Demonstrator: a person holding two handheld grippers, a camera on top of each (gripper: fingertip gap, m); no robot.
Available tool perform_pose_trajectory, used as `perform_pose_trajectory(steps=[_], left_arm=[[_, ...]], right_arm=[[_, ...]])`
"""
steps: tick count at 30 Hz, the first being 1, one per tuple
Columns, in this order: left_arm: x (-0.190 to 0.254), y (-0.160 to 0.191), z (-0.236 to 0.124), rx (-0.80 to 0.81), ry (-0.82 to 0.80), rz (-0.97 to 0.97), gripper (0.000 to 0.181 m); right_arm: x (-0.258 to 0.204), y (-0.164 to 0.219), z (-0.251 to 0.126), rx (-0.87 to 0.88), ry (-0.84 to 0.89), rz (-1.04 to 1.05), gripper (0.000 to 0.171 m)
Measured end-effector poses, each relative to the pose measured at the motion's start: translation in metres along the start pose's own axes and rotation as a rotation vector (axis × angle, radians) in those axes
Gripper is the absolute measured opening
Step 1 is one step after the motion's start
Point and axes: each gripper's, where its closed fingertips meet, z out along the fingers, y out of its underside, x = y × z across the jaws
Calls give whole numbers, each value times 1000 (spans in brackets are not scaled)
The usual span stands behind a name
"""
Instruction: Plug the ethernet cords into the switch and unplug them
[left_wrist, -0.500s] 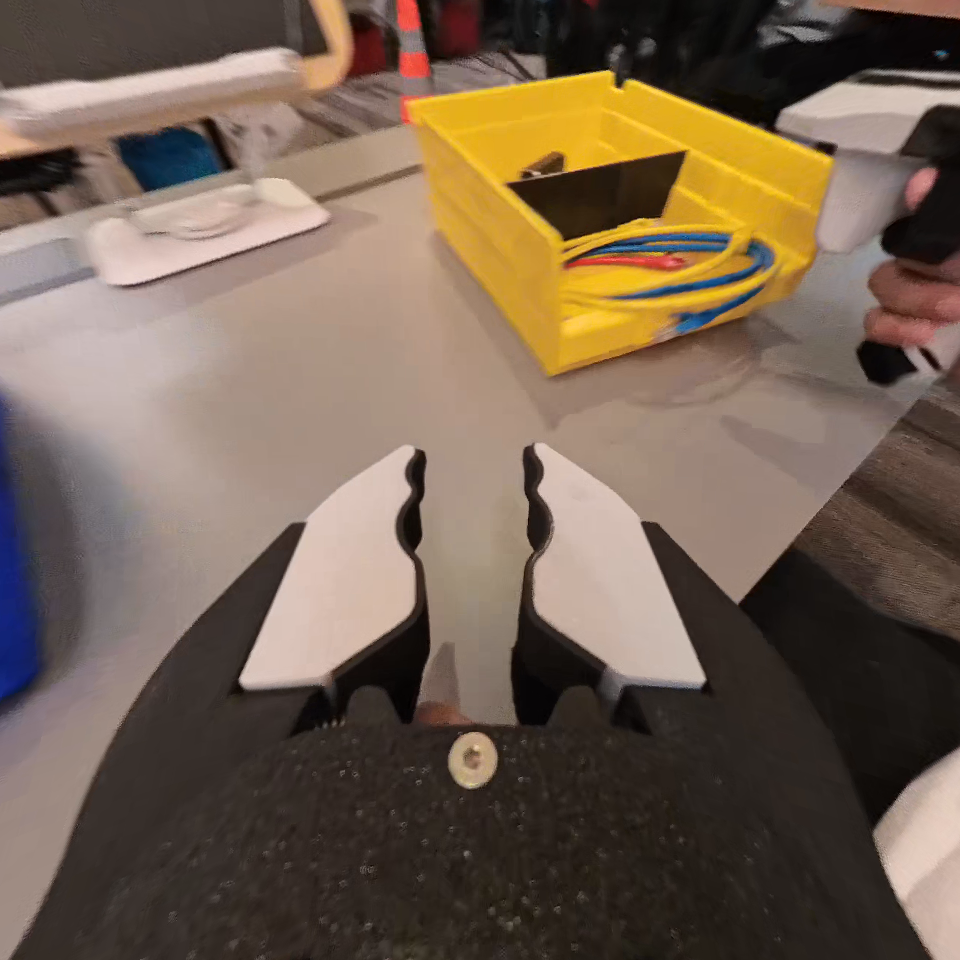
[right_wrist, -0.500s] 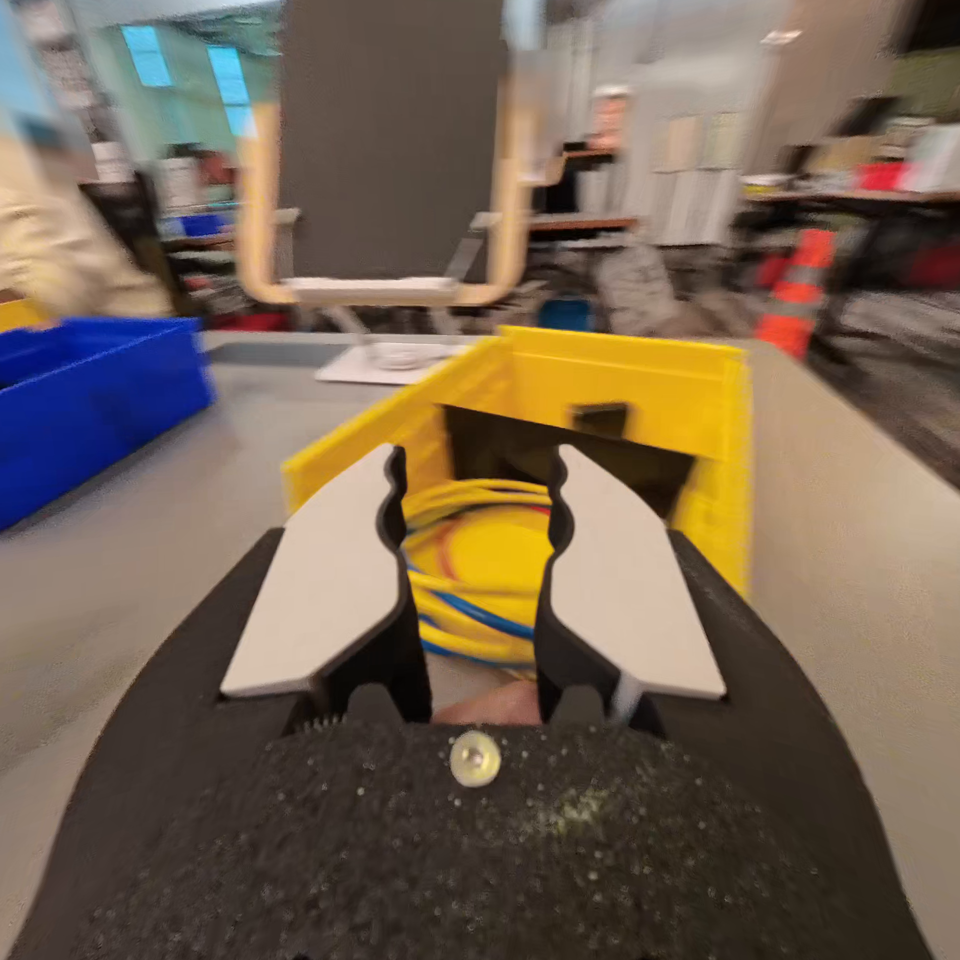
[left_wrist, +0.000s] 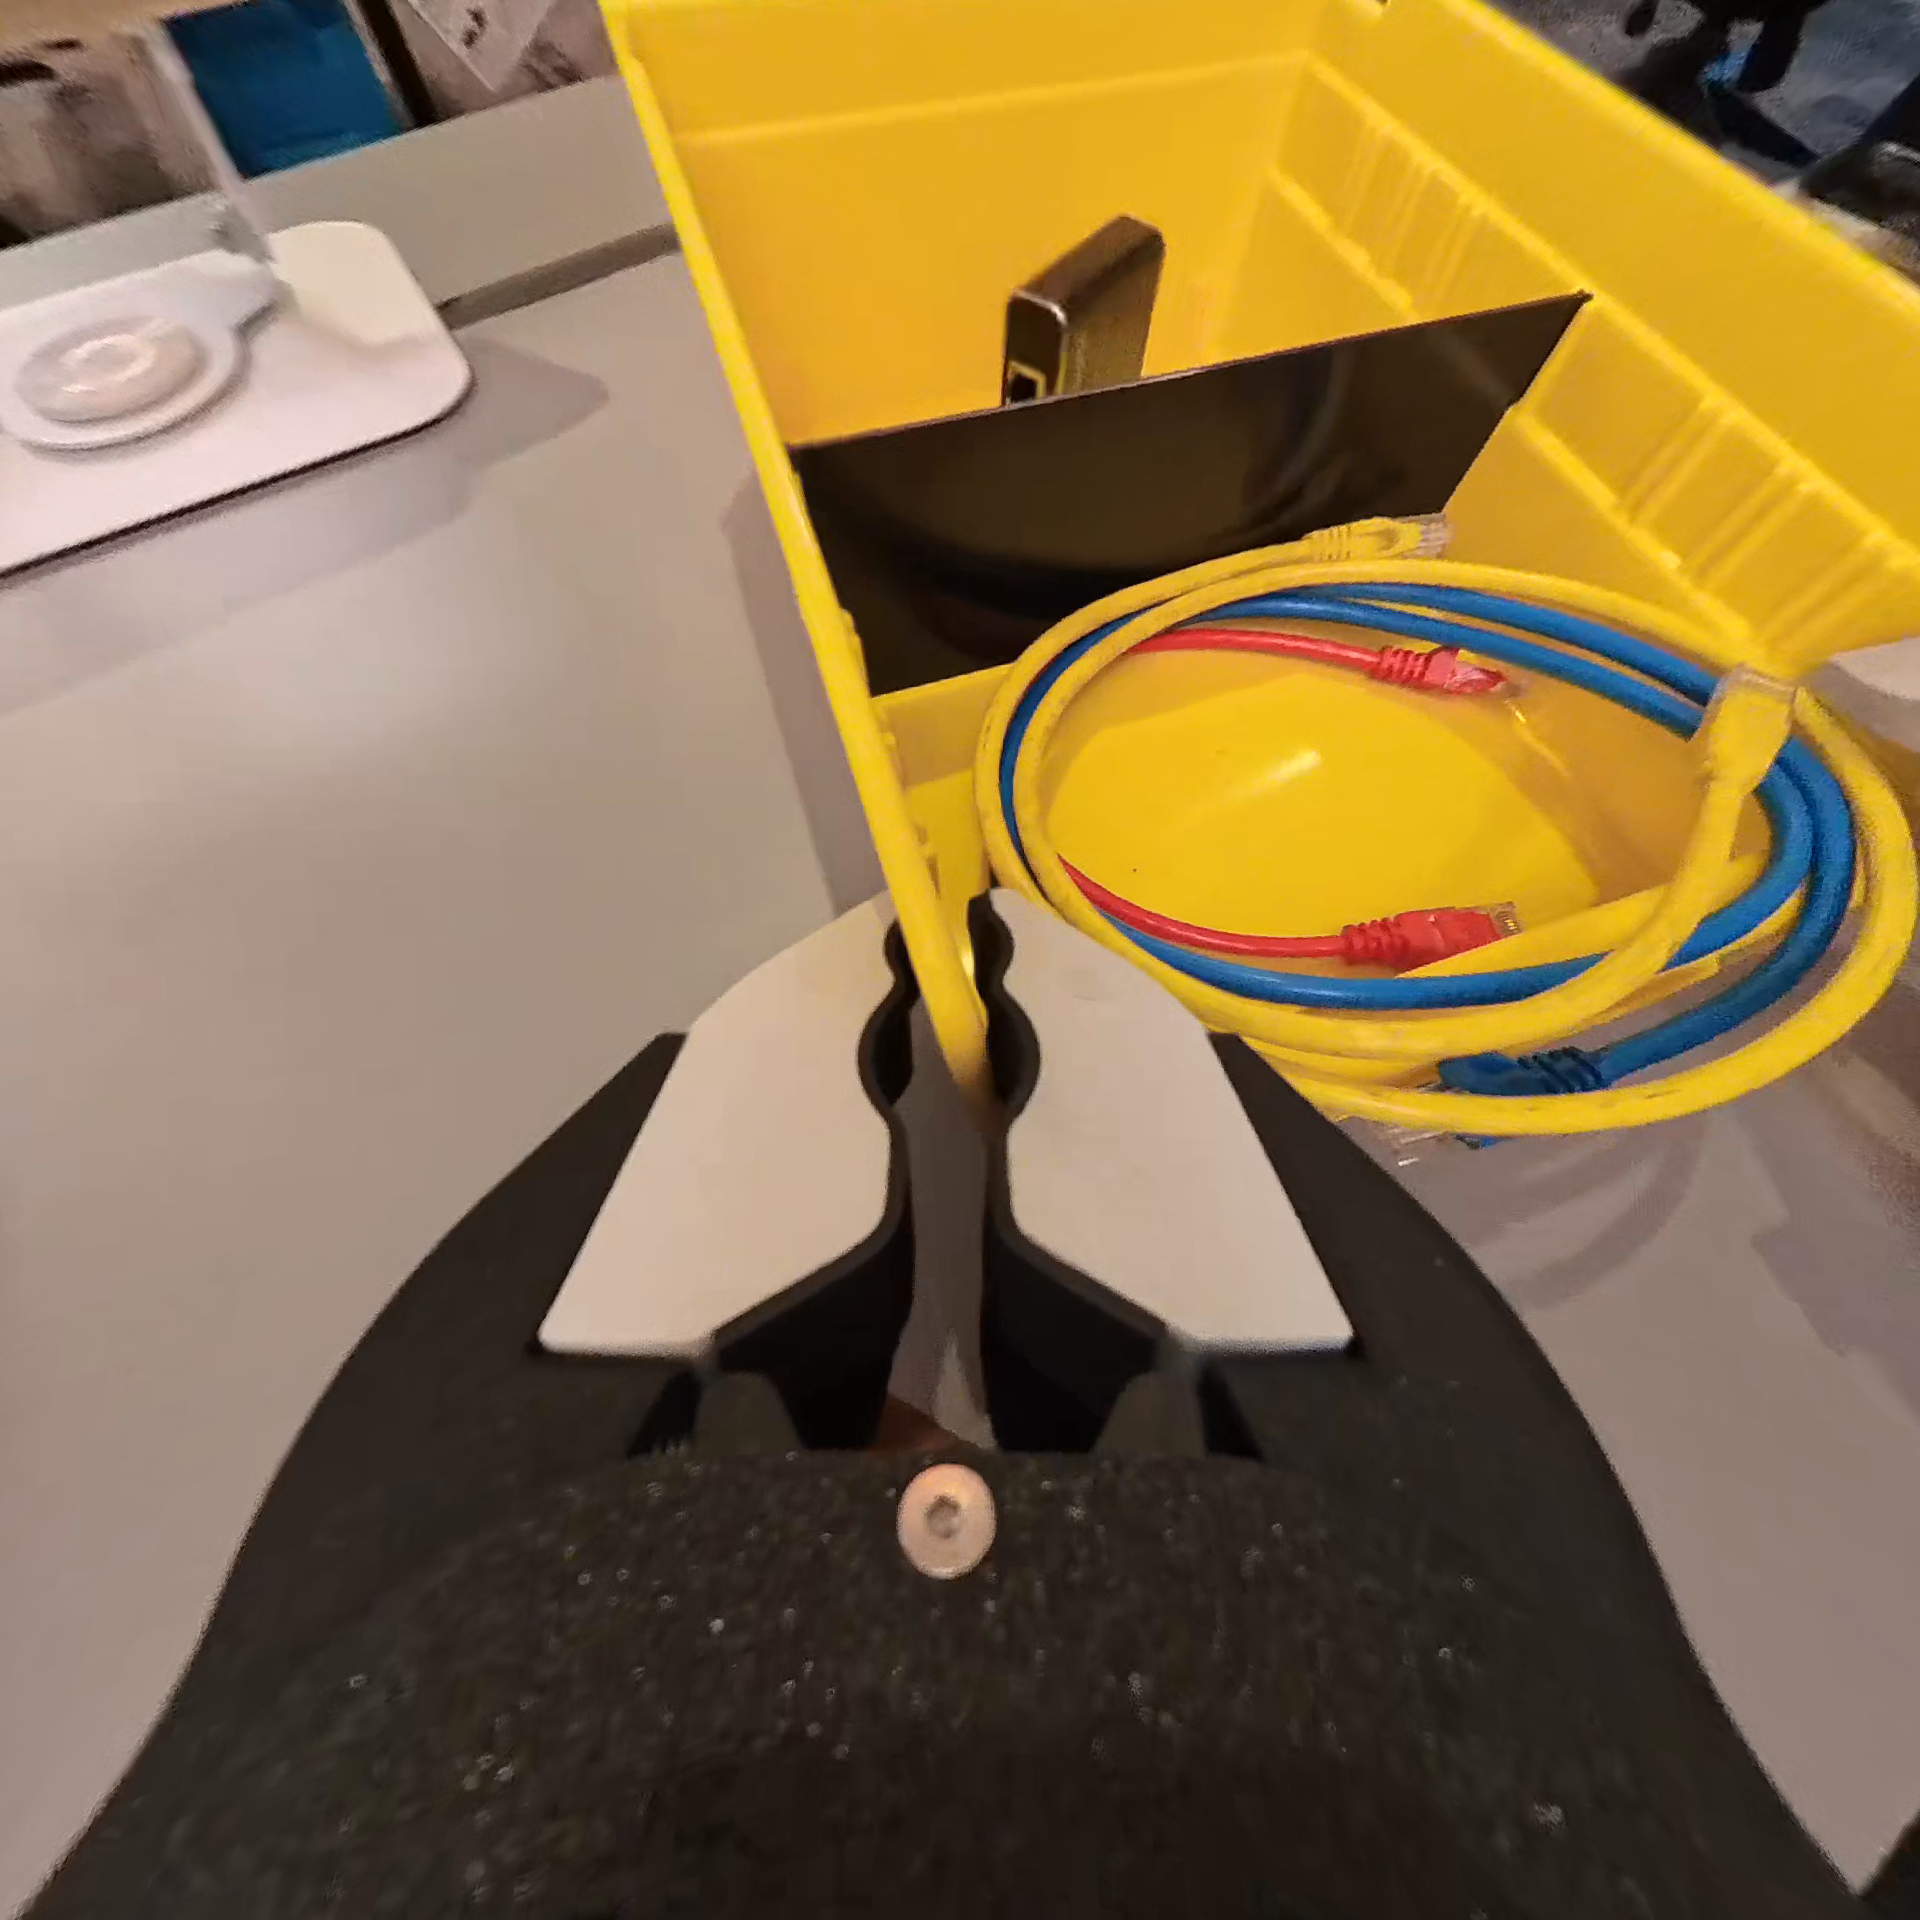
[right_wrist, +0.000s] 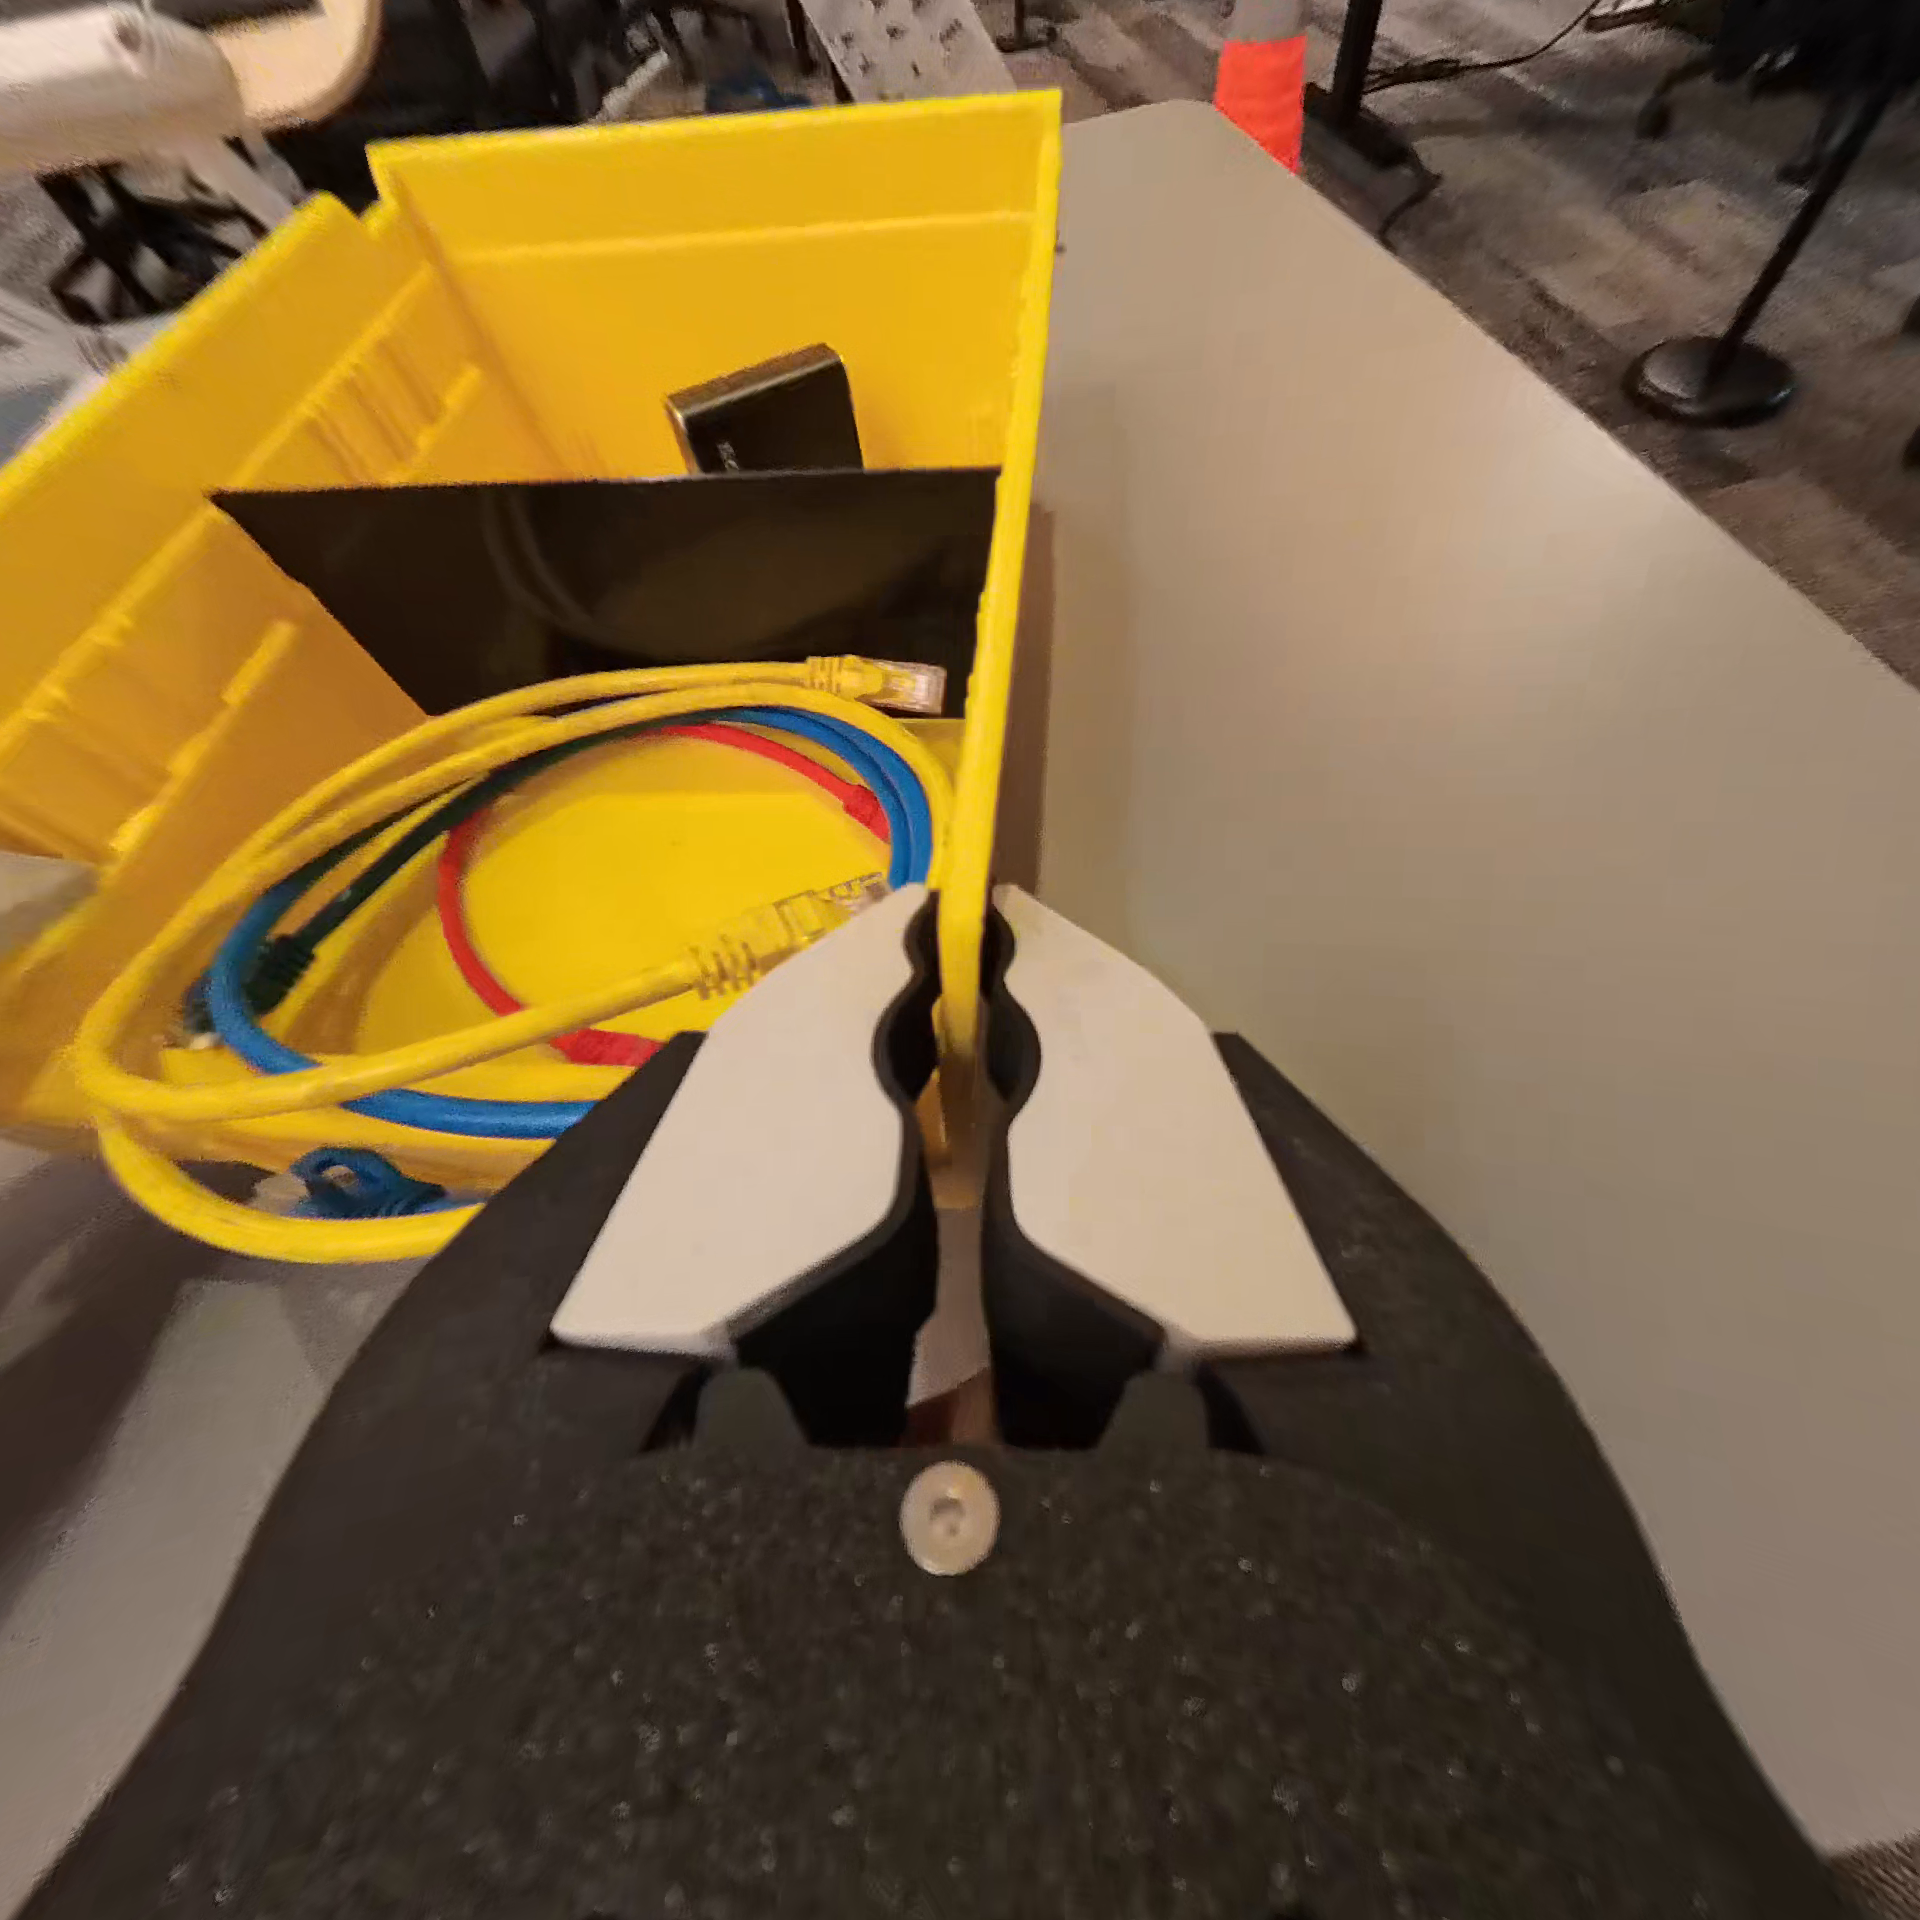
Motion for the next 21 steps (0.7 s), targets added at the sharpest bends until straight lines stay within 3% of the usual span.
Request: perform_pose_trajectory(steps=[1,6,12,16,21], left_arm=[[-6,2,-8,12,-15,-11,8],[-68,14,-58,55,-132,-92,7],[-162,39,-113,41,-314,-151,6],[-196,58,-124,16,-371,-181,5],[-207,75,-119,8,-357,-211,7]], right_arm=[[-7,0,-2,1,-3,-8,4],[-83,-15,-9,48,-93,-102,5],[-195,-13,7,31,-222,-194,4],[-235,1,19,3,-275,-220,4],[-248,15,30,-26,-333,-214,5]])
